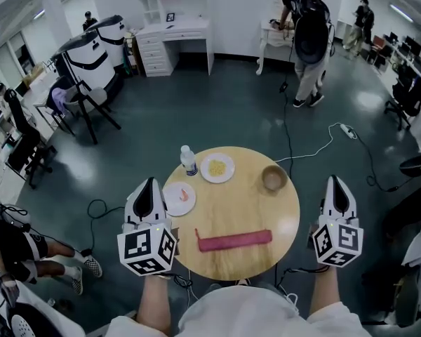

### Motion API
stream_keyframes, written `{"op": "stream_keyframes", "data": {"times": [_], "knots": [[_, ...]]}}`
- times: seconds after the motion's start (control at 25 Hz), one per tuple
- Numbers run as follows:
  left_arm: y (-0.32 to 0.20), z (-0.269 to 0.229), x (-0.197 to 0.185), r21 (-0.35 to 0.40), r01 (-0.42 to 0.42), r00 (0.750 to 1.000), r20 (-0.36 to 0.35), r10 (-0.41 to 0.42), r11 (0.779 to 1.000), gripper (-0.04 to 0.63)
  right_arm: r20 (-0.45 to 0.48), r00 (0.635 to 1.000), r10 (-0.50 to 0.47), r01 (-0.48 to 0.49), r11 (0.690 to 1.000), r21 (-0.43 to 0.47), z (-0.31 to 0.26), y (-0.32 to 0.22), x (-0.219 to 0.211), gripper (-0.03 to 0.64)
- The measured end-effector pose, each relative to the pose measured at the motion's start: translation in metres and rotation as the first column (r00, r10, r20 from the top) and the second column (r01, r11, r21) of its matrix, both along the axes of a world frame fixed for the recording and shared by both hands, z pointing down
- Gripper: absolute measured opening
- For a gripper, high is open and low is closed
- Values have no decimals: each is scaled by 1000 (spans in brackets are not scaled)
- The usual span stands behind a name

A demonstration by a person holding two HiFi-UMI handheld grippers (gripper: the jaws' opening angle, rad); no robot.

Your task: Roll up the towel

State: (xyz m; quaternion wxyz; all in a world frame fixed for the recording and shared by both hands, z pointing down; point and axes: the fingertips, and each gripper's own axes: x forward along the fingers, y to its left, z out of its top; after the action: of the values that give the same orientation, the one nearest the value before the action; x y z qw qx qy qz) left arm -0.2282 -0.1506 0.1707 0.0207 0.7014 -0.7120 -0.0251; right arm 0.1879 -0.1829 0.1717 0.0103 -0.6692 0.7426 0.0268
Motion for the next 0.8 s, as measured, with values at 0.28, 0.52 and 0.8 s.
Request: {"op": "stream_keyframes", "data": {"times": [0.28, 0.52, 0.8], "knots": [[0, 7, 5, -18, -7, 1000, -8, 7, 1000, 3, -13, 999, 39, -39, 999, 7, -1, 1, 7, 0], [1, 4, 7, -25, -11, 1000, 1, 11, 1000, 3, -29, 999, 38, -37, 999, 2, -2, 5, 7, -2], [5, 10, 6, -38, -10, 1000, 7, 10, 999, 3, -34, 999, 42, -43, 999, -15, 7, 8, 6, 0]]}}
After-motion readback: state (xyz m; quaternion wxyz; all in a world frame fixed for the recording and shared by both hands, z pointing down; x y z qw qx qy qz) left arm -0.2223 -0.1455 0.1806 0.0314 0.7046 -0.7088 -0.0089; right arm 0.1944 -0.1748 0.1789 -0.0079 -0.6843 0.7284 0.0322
